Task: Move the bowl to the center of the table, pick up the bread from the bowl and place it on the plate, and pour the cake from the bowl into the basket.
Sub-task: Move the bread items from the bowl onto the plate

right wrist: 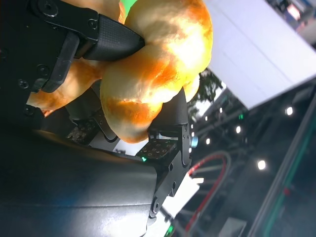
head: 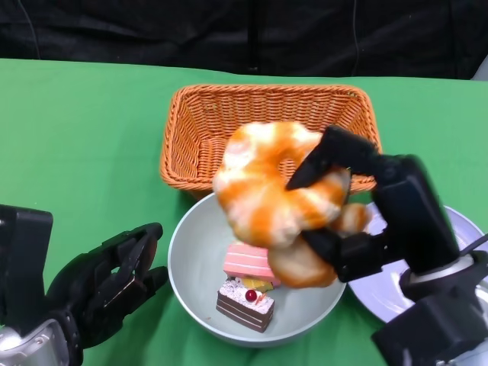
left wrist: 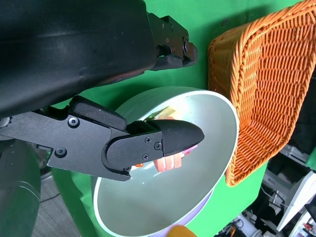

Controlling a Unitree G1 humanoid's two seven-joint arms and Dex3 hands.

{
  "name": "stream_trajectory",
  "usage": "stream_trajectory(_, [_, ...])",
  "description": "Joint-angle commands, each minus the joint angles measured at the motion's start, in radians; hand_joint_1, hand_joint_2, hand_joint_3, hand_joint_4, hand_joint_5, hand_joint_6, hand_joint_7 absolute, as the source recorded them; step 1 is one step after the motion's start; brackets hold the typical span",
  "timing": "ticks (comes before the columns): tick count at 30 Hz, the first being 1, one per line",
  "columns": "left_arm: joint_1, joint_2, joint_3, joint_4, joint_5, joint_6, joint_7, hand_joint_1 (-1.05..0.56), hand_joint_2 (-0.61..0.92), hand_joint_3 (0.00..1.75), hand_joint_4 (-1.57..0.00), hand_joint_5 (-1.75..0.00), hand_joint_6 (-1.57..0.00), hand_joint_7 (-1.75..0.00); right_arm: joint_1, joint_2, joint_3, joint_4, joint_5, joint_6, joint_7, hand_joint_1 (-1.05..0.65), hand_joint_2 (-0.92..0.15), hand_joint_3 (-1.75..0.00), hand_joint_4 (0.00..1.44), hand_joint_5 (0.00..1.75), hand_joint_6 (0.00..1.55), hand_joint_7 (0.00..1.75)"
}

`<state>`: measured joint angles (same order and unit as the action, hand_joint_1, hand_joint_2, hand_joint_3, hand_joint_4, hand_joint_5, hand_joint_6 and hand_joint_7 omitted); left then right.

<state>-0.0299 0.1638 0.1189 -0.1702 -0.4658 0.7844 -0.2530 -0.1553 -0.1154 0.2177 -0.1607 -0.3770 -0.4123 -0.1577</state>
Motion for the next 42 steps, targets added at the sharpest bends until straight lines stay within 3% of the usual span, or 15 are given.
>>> stream_trajectory(1, [-0.003,0.017,0.008,0.007,0.004,-0.009,-0.01,-0.72,0.92,0.61,0.0,-0.3,-0.16,-0.01,-0.007,0.009,-0.046,-0.016,0.043,-0.033,-0.007,-0.15,-0.16,-1.75,1.03,1.75,0.87,1.57])
stream_trajectory(10, [-0.002,0.013,0.007,-0.004,0.003,-0.003,-0.003,-0.73,0.92,0.6,0.0,-0.32,-0.17,-0.01,-0.008,-0.045,-0.185,0.017,0.01,-0.055,-0.03,-0.16,-0.17,-1.75,1.06,1.75,0.87,1.62])
stream_trajectory(19, [-0.001,0.018,0.008,-0.002,0.001,-0.009,-0.015,-0.72,0.92,0.61,0.0,-0.29,-0.16,0.0,0.06,-0.109,-0.289,-0.035,-0.021,0.028,0.01,-0.14,-0.15,-1.75,1.06,1.75,0.81,1.68])
stream_trajectory(25, [0.001,0.012,0.017,-0.009,-0.007,-0.003,-0.011,-0.72,0.92,0.61,0.0,-0.3,-0.16,0.0,0.134,-0.132,-0.302,-0.091,-0.079,0.158,0.059,-0.12,-0.14,-1.72,1.01,1.75,0.78,1.68])
stream_trajectory(29, [0.001,0.015,0.015,-0.01,-0.005,-0.005,-0.015,-0.72,0.92,0.62,0.0,-0.31,-0.16,0.0,0.156,-0.151,-0.29,-0.055,-0.104,0.186,0.072,-0.11,-0.19,-1.66,0.99,1.75,0.73,1.74])
stream_trajectory(38, [0.014,0.018,0.014,-0.017,-0.008,-0.01,-0.023,-0.72,0.92,0.62,0.0,-0.28,-0.15,0.0,0.154,-0.188,-0.244,0.047,-0.197,0.297,0.096,-0.13,-0.2,-1.63,0.98,1.75,0.74,1.75])
stream_trajectory(41, [0.02,0.015,0.017,-0.026,-0.012,-0.007,-0.018,-0.72,0.92,0.61,0.0,-0.29,-0.16,-0.01,0.144,-0.213,-0.223,0.106,-0.201,0.28,0.101,-0.12,-0.24,-1.54,0.95,1.75,0.81,1.53])
stream_trajectory(42, [0.023,0.014,0.017,-0.03,-0.013,-0.005,-0.017,-0.72,0.92,0.6,0.0,-0.31,-0.15,0.0,0.14,-0.217,-0.218,0.122,-0.195,0.276,0.102,-0.12,-0.27,-1.48,0.92,1.73,0.86,1.32])
